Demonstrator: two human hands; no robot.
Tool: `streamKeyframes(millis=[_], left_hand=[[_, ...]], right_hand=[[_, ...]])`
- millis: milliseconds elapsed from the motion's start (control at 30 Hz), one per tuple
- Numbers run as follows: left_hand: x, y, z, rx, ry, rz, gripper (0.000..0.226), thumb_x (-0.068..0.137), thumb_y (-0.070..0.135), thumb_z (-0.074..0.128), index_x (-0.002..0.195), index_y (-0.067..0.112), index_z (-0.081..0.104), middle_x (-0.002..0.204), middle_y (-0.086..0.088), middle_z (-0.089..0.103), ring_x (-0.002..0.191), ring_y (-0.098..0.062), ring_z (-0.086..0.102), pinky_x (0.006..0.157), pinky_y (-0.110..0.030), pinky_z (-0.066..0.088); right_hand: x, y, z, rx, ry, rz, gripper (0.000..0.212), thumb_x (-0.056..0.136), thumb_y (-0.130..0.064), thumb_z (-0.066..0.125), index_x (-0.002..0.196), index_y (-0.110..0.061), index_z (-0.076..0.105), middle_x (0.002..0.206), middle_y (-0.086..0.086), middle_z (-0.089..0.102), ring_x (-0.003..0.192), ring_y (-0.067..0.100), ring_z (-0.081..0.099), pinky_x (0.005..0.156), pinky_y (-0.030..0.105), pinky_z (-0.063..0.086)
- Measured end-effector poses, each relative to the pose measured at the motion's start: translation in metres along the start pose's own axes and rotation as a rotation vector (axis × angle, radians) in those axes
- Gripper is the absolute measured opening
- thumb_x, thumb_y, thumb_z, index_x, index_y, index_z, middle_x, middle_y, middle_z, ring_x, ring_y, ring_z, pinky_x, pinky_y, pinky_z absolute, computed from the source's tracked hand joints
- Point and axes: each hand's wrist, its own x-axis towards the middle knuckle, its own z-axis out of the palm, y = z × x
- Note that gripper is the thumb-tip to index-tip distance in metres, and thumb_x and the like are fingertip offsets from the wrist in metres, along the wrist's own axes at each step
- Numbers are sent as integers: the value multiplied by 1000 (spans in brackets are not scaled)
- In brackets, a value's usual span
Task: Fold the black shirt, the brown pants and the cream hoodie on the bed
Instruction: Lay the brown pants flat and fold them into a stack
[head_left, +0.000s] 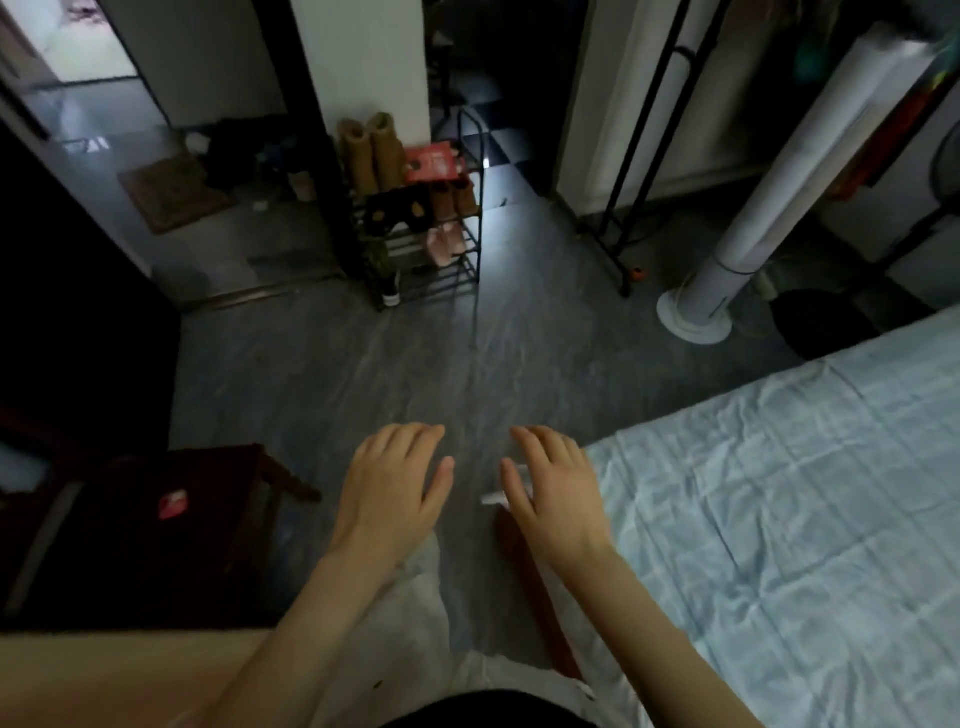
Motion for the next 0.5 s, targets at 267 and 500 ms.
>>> streamKeyframes(millis=[267, 500], left_hand=[[244, -57, -1, -3, -95, 408, 43, 93, 38, 41, 116, 10, 65, 110, -3, 66, 103, -23, 59, 86, -38, 47], [411, -32, 30, -85, -170, 637, 44, 94, 39, 41, 119, 10, 64, 112, -4, 67, 103, -21, 61, 88, -34, 47]], right_hand=[[176, 5, -1, -19, 203, 328, 56, 96, -47, 32, 127, -12, 62, 124, 8, 63, 113, 28, 59, 94, 41, 47], [283, 47, -25, -70, 271, 583, 55, 97, -51, 28, 132, -20, 57, 131, 2, 59, 120, 20, 54, 100, 36, 43]])
